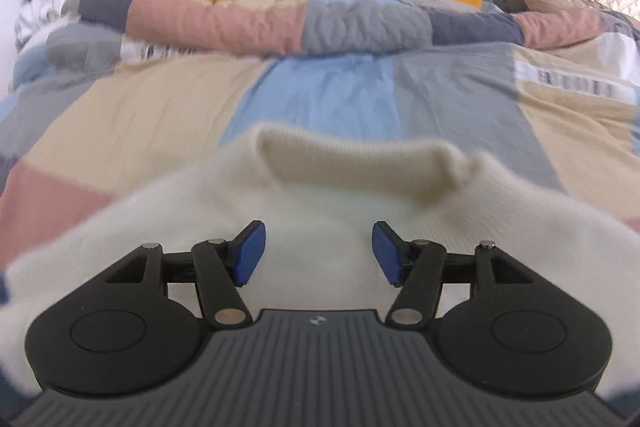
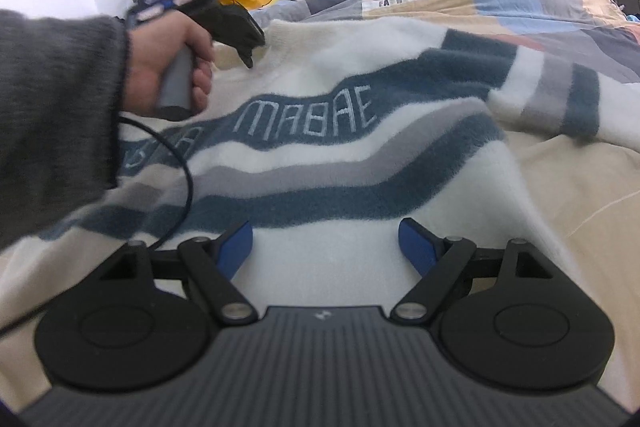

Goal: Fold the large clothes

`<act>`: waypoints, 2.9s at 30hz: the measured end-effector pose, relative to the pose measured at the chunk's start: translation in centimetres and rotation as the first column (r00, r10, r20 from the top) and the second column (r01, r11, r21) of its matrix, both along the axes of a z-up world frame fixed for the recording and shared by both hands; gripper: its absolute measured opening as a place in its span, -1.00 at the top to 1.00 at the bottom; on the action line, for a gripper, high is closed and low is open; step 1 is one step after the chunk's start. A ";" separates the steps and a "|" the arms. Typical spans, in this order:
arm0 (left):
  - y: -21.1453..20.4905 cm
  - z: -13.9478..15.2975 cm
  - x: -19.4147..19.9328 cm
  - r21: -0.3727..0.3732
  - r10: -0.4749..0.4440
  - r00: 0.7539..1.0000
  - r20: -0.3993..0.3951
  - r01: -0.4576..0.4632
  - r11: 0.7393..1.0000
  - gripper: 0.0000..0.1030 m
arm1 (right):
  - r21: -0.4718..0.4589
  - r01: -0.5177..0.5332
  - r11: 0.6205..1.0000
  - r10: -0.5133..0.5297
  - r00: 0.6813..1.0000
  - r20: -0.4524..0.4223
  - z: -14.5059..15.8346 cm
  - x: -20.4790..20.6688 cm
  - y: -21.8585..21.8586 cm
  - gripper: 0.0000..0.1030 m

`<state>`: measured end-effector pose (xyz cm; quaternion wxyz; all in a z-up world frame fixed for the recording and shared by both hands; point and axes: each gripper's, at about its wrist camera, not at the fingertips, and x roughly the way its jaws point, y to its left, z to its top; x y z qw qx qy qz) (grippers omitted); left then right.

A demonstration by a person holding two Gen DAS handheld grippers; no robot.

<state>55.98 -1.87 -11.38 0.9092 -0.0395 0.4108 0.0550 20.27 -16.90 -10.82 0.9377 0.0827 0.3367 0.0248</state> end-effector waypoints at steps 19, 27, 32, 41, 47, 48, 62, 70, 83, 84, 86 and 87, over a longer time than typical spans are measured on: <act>5.1 11.0 -27.1 -0.219 -0.025 0.989 -0.148 -0.008 0.976 -0.26 | 0.071 -0.062 0.996 0.063 0.998 -0.012 2.4 -2.4 -0.7 -0.56; 9.6 11.0 -37.8 -0.345 0.013 0.976 -0.217 -0.089 0.935 -0.26 | 0.194 -0.113 0.974 0.129 0.989 -0.070 3.3 -5.0 -1.2 -0.56; 13.2 7.9 -43.6 -0.409 0.096 0.936 -0.337 -0.238 0.881 -0.26 | 0.237 -0.144 0.961 0.171 0.980 -0.101 3.7 -7.7 -0.4 -0.55; 14.8 5.2 -49.7 -0.462 0.135 0.893 -0.429 -0.345 0.817 -0.26 | 0.232 -0.170 0.958 0.207 0.968 -0.144 3.6 -9.8 0.9 -0.55; 14.7 3.7 -51.5 -0.436 0.128 0.878 -0.461 -0.349 0.829 -0.26 | 0.227 -0.186 0.956 0.222 0.964 -0.147 3.6 -10.3 1.2 -0.55; 14.7 3.2 -51.4 -0.437 0.127 0.874 -0.469 -0.355 0.827 -0.26 | 0.225 -0.187 0.956 0.224 0.963 -0.148 3.6 -10.3 1.3 -0.55; 14.8 6.1 -51.7 -0.436 0.108 0.939 -0.328 -0.252 0.864 0.81 | 0.293 -0.246 0.924 0.296 0.945 -0.142 4.0 -10.8 1.7 -0.55; 17.9 8.4 -54.0 -0.378 0.106 0.933 -0.344 -0.241 0.894 0.84 | 0.395 -0.367 0.842 0.458 0.873 -0.166 4.0 -12.5 4.7 -0.58; 16.9 3.6 -52.1 -0.284 0.059 0.899 -0.434 -0.198 0.938 0.80 | 0.275 -0.480 0.833 0.542 0.806 -0.238 2.4 -13.8 8.8 -0.41; 16.9 3.8 -52.2 -0.279 0.055 0.899 -0.435 -0.193 0.941 0.76 | 0.272 -0.482 0.833 0.543 0.806 -0.237 2.4 -13.8 8.9 -0.41; 16.9 4.5 -52.5 -0.255 0.052 0.905 -0.421 -0.173 0.951 0.57 | 0.289 -0.471 0.833 0.537 0.813 -0.224 2.8 -13.8 8.4 -0.38; 16.9 5.0 -52.7 -0.238 0.057 0.910 -0.410 -0.167 0.957 0.51 | 0.303 -0.458 0.836 0.528 0.822 -0.213 3.1 -13.8 7.9 -0.40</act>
